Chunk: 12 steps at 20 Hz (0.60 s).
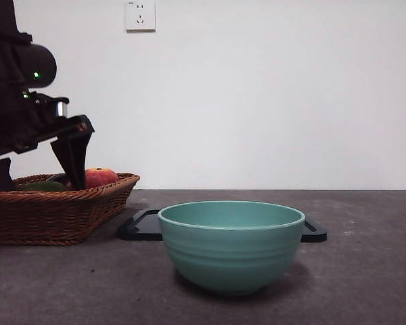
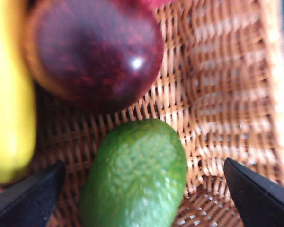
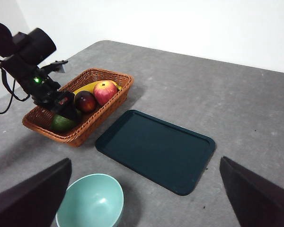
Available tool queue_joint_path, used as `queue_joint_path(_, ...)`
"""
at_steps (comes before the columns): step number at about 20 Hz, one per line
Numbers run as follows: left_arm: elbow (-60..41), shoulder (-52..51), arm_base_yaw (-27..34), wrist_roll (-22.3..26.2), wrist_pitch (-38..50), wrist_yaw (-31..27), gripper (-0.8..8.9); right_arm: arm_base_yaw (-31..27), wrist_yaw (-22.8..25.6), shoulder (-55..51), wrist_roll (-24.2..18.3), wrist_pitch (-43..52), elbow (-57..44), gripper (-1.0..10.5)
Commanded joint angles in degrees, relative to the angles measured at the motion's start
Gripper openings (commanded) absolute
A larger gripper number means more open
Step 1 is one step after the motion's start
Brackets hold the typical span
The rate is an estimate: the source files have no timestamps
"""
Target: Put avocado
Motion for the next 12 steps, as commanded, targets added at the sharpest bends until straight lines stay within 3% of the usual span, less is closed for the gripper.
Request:
queue_joint_path(1, 1.27, 2.14, -0.26, 0.66, 0.33, -0.15, 5.13, 0.17, -0.11, 0.28, -0.20, 0.52, 0.79, 5.0)
queue_joint_path(3, 1.27, 3.02, -0.26, 0.66, -0.44, -0.17, 4.69, 0.17, 0.02, 0.28, -0.20, 0.55, 0.79, 5.0)
queue_joint_path(5, 1.27, 3.32, -0.26, 0.66, -1.07, -0.26, 2.55, 0.17, 0.02, 0.28, -0.20, 0.55, 0.79, 5.0)
queue_joint_path(6, 1.55, 3.30, -0.24, 0.66, -1.60, -0.26, 2.10, 0.17, 0.02, 0.28, -0.20, 0.55, 0.79, 5.0)
queue_joint_path(12, 10.75, 1.18, -0.74, -0.04, -14.62, -0.07, 2.13, 0.17, 0.02, 0.28, -0.22, 0.76, 0.79, 5.0)
